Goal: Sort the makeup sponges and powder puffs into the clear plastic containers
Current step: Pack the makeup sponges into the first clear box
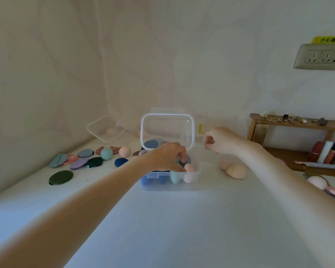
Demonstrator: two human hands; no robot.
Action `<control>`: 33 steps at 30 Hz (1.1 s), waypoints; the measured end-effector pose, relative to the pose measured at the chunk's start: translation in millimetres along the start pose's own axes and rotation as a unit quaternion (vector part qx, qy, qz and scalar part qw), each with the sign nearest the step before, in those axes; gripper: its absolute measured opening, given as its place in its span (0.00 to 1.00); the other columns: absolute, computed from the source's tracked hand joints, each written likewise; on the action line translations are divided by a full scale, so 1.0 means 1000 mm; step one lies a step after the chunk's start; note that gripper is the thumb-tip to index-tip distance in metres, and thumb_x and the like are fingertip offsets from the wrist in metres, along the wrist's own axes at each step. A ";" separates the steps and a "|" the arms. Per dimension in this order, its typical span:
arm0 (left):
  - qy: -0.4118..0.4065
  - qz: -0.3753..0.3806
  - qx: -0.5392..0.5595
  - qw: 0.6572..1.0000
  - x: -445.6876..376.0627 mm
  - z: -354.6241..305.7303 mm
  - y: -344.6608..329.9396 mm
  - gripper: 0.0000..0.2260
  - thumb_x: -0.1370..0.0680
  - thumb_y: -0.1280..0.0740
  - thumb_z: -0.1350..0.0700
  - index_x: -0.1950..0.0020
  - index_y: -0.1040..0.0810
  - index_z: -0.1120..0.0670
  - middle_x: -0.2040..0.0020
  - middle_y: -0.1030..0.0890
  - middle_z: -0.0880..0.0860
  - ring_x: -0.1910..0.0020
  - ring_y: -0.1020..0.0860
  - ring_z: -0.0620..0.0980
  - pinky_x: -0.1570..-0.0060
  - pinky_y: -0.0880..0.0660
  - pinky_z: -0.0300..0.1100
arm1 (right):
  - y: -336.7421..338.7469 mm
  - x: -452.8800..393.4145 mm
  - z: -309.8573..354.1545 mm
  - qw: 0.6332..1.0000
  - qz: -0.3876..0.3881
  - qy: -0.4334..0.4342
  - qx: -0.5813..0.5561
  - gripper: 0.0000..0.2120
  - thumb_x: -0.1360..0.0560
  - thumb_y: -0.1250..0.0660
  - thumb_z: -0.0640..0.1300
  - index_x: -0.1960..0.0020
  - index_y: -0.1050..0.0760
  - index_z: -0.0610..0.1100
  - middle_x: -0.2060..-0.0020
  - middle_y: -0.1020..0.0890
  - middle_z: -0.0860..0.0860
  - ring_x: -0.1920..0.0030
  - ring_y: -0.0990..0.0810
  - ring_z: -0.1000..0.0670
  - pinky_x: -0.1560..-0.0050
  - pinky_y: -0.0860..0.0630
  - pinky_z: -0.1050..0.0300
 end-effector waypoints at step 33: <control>0.108 0.077 -0.047 0.990 0.041 0.051 0.031 0.11 0.30 0.28 0.49 0.56 0.29 0.48 0.60 0.24 0.45 0.55 0.25 0.49 0.57 0.29 0.37 | -0.067 0.004 0.093 0.755 0.229 -0.002 -0.615 0.20 0.23 0.37 0.51 0.39 0.25 0.37 0.47 0.24 0.41 0.67 0.26 0.51 0.70 0.27 0.65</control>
Point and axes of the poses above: each hand's wrist, its own x-axis away from the middle knuckle, its own y-axis out of the back of the hand, z = x × y, the point moved 7 cm from there along -x, towards the middle knuckle
